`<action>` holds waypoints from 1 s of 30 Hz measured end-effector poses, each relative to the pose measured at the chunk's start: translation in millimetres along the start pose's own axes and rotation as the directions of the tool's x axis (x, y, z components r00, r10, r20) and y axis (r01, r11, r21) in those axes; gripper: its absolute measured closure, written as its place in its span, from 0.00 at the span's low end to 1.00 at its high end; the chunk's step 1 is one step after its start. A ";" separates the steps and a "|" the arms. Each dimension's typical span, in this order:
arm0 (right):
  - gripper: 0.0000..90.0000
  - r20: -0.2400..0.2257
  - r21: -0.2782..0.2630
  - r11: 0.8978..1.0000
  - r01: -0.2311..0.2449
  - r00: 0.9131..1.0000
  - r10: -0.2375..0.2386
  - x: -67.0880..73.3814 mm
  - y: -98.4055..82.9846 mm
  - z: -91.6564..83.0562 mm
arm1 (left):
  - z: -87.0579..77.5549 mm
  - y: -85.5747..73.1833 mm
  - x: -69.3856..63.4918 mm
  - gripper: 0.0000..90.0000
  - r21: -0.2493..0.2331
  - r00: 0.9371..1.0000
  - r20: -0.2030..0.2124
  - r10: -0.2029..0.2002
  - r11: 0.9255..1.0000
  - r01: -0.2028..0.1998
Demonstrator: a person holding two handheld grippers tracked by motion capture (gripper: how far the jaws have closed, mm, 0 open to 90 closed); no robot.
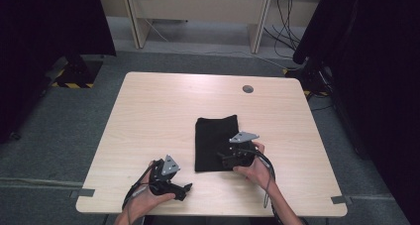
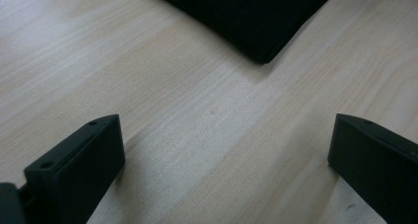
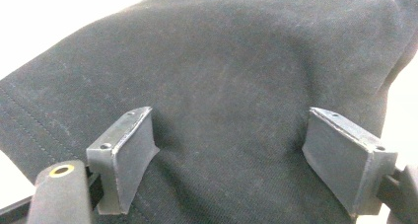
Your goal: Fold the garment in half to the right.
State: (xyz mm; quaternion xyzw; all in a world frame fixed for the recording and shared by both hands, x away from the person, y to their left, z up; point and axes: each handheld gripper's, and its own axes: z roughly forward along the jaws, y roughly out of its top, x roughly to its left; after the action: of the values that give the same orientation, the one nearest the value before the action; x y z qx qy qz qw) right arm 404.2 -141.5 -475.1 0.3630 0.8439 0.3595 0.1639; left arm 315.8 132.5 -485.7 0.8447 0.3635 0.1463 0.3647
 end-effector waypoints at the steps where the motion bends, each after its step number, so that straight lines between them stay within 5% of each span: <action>1: 0.23 0.002 0.001 1.000 -0.001 1.000 0.001 1.1 1.2 1.2 | 0.0 0.0 0.0 0.00 0.000 1.000 0.000 0.000 1.000 0.000; 14: 0.23 -0.020 -0.012 1.000 -0.020 1.000 0.019 7.6 7.7 7.2 | 0.0 0.0 0.2 0.00 -0.001 1.000 -0.004 -0.003 1.000 0.003; 18: 0.25 -0.074 -0.055 0.997 -0.050 0.996 0.046 0.8 9.2 -6.3 | 0.0 0.0 0.2 0.00 -0.001 1.000 -0.004 -0.004 1.000 0.004; 24: 0.22 -0.055 -0.109 0.994 -0.033 0.998 0.027 -10.4 6.4 -35.1 | 0.1 0.0 0.2 0.00 -0.001 1.000 -0.005 -0.005 1.000 0.005; 30: 0.19 -0.061 -0.108 0.993 -0.055 0.997 0.049 -20.2 -5.9 -42.2 | 0.1 0.0 0.2 0.00 -0.001 1.000 -0.005 -0.005 1.000 0.005</action>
State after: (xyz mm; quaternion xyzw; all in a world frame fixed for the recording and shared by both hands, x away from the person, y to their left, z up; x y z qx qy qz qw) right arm 392.4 -179.7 -450.1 0.3646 0.8176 0.4198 0.1495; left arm 315.9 132.6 -485.8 0.8432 0.3665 0.1477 0.3646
